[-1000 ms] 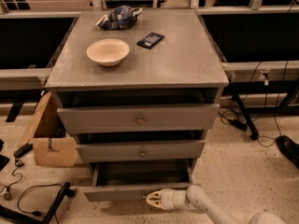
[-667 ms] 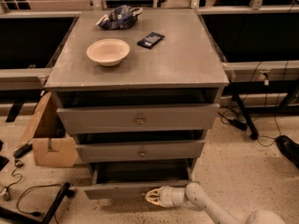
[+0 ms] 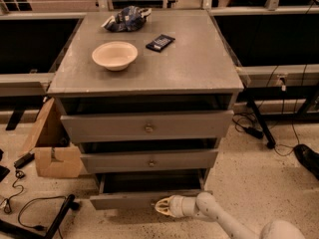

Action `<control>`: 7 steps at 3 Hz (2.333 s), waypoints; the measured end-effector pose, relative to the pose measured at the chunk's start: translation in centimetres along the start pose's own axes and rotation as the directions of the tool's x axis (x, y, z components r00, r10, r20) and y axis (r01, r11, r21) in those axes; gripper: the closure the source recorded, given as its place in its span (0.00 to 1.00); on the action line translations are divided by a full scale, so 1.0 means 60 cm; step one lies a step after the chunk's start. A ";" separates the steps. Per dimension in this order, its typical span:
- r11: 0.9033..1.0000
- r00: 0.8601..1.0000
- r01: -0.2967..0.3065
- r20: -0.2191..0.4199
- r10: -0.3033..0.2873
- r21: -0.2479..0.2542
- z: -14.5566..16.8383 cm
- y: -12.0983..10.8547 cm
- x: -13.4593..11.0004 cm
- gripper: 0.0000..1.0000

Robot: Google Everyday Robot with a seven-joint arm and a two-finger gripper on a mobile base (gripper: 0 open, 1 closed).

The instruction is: Close bottom drawer

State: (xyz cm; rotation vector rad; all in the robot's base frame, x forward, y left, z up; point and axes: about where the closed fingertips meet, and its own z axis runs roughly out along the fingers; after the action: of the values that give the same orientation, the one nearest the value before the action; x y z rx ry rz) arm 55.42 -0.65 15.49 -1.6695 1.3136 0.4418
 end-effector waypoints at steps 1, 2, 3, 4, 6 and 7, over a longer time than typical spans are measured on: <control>1.000 1.000 0.016 -0.010 -0.016 0.012 0.000 -0.018 -0.004 0.73; 1.000 1.000 0.016 -0.010 -0.016 0.012 0.000 -0.018 -0.004 0.50; 1.000 1.000 0.016 -0.010 -0.016 0.012 0.000 -0.018 -0.004 0.27; 1.000 1.000 0.016 -0.010 -0.016 0.012 0.000 -0.018 -0.004 0.04; 1.000 1.000 0.016 -0.009 -0.016 0.012 0.000 -0.017 -0.004 0.00; 1.000 1.000 0.016 -0.009 -0.016 0.012 0.000 -0.015 -0.005 0.27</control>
Offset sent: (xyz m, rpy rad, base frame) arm 0.0086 0.0013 0.0064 -0.0082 -0.0200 -0.0054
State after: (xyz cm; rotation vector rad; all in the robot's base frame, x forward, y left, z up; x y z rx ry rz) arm 56.11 -0.50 16.12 -1.6727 1.3064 0.4164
